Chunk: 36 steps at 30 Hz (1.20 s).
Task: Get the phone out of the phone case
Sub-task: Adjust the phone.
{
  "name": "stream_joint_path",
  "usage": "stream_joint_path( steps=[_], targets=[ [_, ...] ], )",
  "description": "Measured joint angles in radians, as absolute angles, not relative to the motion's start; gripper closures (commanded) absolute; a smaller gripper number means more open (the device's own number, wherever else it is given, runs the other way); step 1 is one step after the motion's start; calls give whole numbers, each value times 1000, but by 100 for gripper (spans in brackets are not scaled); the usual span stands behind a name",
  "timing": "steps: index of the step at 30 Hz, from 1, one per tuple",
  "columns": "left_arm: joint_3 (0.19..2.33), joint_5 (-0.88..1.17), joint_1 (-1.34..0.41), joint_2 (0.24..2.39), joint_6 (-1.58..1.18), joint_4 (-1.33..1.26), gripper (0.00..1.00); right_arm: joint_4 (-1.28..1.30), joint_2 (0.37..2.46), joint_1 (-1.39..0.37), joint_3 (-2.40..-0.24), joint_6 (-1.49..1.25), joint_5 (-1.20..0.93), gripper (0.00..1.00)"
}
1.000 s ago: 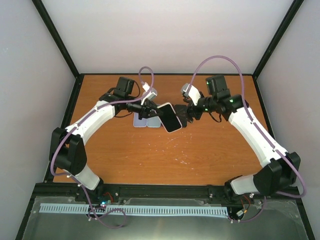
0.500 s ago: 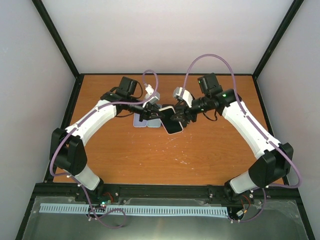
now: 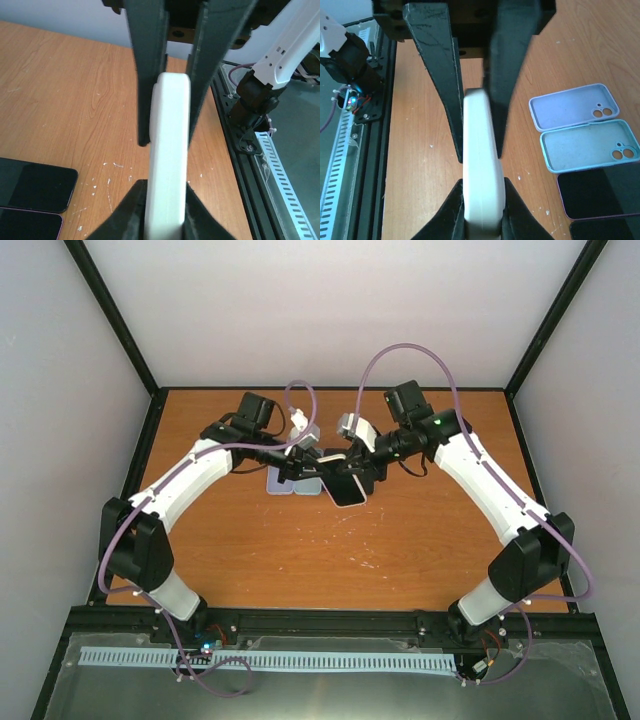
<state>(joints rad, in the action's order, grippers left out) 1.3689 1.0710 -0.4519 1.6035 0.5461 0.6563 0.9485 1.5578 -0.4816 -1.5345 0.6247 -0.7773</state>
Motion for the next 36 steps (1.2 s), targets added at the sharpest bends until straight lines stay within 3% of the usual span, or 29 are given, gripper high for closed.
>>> stream_joint_path(
  steps=[5, 10, 13, 28, 31, 36],
  targets=[
    [1359, 1079, -432, 1576, 476, 614, 43, 969, 1570, -487, -1570, 612, -788, 97],
    [1282, 1114, -360, 1486, 366, 514, 30, 934, 1572, -442, -1610, 496, -860, 97],
    [1229, 1129, -328, 1439, 318, 448, 28, 828, 1570, -392, -1634, 365, -933, 97],
    [1155, 1223, -329, 1409, 24, 207, 32, 266, 1478, -355, -1523, -205, -1106, 97],
    [1153, 1229, -329, 1409, -41, 154, 41, 207, 1478, -355, -1497, -277, -1119, 97],
    [1153, 1247, -329, 1410, -140, 77, 70, 147, 1477, -355, -1463, -349, -1132, 97]
  ],
)
